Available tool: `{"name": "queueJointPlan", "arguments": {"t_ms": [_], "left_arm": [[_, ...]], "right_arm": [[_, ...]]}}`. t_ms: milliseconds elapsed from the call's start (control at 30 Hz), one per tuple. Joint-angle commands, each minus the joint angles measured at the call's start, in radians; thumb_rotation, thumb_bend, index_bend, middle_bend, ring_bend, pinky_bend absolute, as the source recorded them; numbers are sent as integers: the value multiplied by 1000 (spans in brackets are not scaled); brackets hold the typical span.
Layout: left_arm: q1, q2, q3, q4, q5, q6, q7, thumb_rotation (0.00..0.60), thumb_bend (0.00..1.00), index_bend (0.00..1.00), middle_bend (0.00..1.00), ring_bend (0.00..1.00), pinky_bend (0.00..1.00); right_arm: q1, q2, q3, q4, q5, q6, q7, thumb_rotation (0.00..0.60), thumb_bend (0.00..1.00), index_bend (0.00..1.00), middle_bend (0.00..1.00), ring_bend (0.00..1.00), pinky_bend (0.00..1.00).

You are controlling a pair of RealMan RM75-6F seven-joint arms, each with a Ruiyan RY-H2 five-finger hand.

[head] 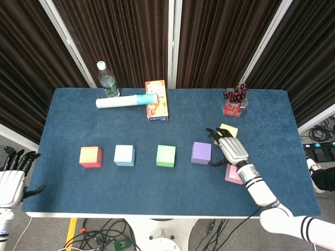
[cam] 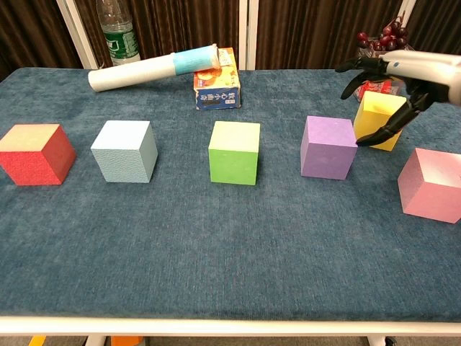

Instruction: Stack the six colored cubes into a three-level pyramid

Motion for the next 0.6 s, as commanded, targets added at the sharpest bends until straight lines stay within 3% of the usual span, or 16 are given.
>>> {"name": "queueJointPlan", "arguments": {"t_ms": [33,333,600], "left_arm": [[0,2,2,2,-1,-4,-4,600,0,183,148,47,58],[-10,0,-1,9,1,-14,-11,600,0,183,148,47,58],[-12,3,-2,9,-1,-17,-14,600,0,183,148,47,58]], "right_arm": [[16,-26,-8,24,26,-13,-10,600,19,0,199,8,15],[38,-92,-27,108,22,-26,16,600,81,8,245,9,16],[41,-112,-35,146,-40,-20,79,600,136,76,322,36,16]]}}
